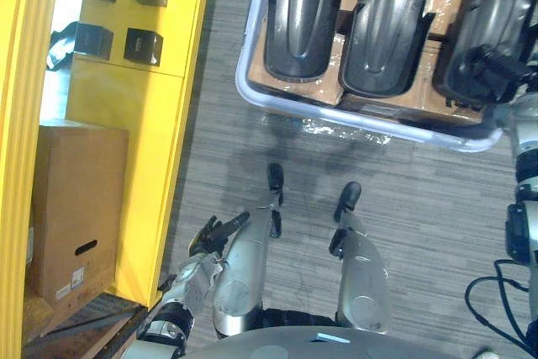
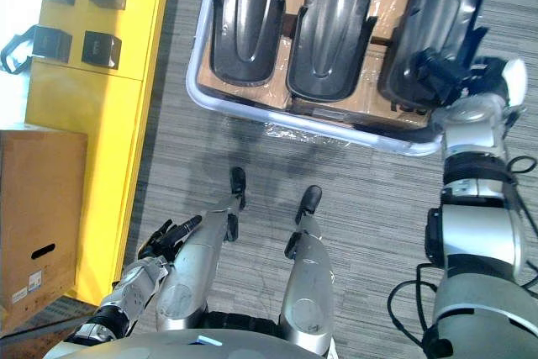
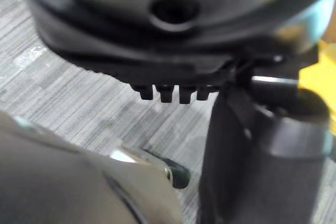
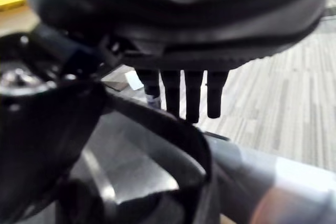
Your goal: Walk over and take three plastic housings, then place them on the shelf
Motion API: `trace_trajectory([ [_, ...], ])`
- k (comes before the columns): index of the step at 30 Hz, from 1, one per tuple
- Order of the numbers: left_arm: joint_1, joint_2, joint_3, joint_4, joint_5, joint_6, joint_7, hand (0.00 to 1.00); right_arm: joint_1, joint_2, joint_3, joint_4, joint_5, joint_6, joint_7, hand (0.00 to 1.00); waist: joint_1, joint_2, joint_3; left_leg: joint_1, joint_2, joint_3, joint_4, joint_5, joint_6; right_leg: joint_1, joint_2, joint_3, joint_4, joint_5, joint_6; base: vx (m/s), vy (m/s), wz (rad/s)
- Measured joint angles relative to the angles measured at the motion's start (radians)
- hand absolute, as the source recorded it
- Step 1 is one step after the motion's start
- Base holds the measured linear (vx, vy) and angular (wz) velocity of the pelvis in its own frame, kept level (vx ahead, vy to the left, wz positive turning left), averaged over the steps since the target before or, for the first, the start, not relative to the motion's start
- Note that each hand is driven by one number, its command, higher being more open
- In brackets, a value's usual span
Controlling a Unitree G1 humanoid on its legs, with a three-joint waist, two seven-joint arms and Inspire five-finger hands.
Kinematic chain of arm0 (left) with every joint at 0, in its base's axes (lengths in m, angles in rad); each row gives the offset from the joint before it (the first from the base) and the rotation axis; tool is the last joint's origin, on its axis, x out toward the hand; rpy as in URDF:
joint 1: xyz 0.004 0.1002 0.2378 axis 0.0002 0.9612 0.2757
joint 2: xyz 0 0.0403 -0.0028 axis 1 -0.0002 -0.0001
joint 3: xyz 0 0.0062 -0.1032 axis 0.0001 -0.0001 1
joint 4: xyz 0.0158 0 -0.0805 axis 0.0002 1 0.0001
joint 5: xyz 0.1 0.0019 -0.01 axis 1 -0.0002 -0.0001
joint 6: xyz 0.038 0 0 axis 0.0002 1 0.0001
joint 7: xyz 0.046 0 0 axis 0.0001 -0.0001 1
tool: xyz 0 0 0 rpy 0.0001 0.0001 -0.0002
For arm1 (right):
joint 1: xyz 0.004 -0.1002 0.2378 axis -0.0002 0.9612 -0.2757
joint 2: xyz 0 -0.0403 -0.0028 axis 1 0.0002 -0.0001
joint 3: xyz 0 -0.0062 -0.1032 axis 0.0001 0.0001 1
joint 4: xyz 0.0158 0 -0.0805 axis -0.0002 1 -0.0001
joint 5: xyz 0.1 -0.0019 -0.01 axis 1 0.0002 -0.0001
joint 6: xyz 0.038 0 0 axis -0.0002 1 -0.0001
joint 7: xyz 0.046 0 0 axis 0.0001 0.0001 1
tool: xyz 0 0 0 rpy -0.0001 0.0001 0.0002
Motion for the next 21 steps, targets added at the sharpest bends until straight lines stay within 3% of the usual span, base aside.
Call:
trace_trajectory([
  [3,0.022,0.002,0.004,-0.001,-0.035,0.016,-0.006,1.0,-0.006,-0.025,0.019,0.032,-0.095,0.018,-0.002,0.0,0.019,0.0,0.0,0.029,0.0,-0.001,-0.046,0.024,-0.005,0.006,0.001,-0.003,0.002,-0.004,-0.006,0.0,-0.002,0.02],
  [14,0.083,0.002,0.043,-0.014,-0.145,0.087,-0.001,1.0,0.086,-0.03,0.031,-0.028,-0.171,-0.016,0.003,0.0,0.014,-0.007,0.001,0.137,-0.001,-0.02,-0.193,0.097,-0.015,0.061,0.002,-0.031,0.0,-0.021,-0.012,0.01,-0.002,0.06],
  [21,0.142,0.005,0.082,-0.061,-0.14,0.084,-0.005,1.0,0.273,0.005,-0.003,-0.2,-0.207,-0.054,0.005,0.0,-0.013,-0.053,-0.004,0.219,-0.001,-0.02,-0.256,0.125,-0.027,0.117,0.005,-0.035,-0.008,-0.027,-0.008,0.04,-0.017,0.01],
])
